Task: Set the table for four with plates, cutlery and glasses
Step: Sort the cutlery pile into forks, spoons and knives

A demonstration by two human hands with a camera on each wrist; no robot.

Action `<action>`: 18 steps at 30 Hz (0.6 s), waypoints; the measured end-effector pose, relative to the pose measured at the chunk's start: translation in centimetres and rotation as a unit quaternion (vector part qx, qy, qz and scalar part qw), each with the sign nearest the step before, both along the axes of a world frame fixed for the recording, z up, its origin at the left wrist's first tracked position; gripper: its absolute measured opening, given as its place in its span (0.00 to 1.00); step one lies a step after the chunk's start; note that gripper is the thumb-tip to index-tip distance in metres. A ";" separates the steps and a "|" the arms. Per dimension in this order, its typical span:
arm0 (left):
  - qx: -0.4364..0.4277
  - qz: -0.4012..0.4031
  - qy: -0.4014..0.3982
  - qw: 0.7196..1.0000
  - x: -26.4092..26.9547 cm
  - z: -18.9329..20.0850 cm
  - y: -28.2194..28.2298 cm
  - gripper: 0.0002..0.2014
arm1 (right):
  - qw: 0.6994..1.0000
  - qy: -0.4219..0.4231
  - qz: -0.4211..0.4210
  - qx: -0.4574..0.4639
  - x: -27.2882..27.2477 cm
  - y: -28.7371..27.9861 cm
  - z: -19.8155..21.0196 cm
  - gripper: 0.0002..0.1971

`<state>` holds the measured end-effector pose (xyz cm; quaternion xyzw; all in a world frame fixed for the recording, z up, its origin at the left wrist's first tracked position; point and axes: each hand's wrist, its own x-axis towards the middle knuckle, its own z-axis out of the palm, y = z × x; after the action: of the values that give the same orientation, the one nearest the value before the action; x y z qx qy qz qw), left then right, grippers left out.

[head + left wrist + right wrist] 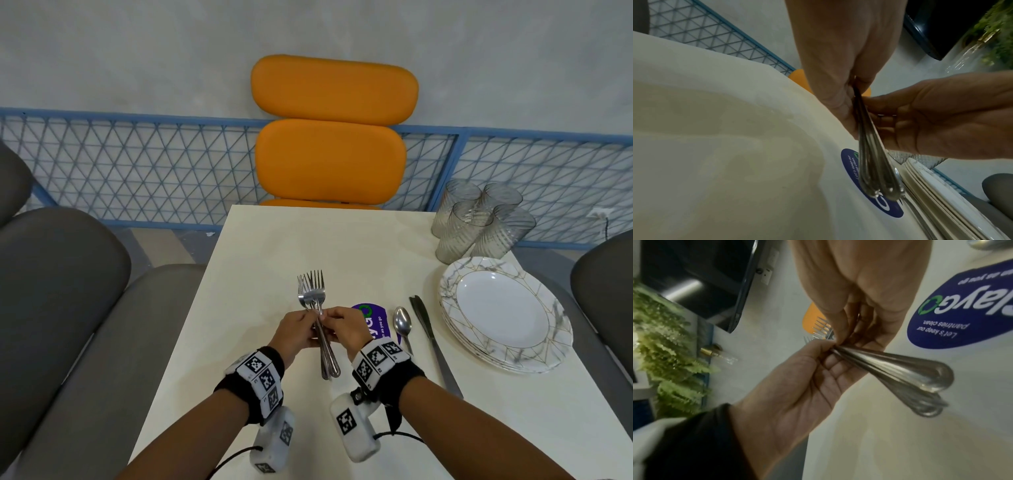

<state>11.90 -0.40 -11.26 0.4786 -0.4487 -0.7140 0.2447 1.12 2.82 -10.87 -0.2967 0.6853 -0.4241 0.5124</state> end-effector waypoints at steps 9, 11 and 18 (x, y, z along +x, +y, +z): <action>-0.002 0.066 0.029 0.997 0.3 0.2 -0.1 0.14 | 0.999 0.010 -0.046 0.002 -0.6 -0.3 -0.3 0.09; -0.002 0.057 0.035 0.998 0.1 0.2 0.0 0.14 | 0.999 0.008 -0.039 -0.007 -0.1 -0.3 -0.4 0.06; 0.016 0.030 0.026 0.999 -0.1 0.1 0.2 0.15 | 0.999 0.015 -0.021 -0.019 0.3 -0.3 -0.6 0.10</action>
<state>11.83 -0.24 -11.19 0.4770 -0.4160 -0.7257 0.2698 1.46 2.56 -11.50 -0.2981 0.6906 -0.4433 0.4876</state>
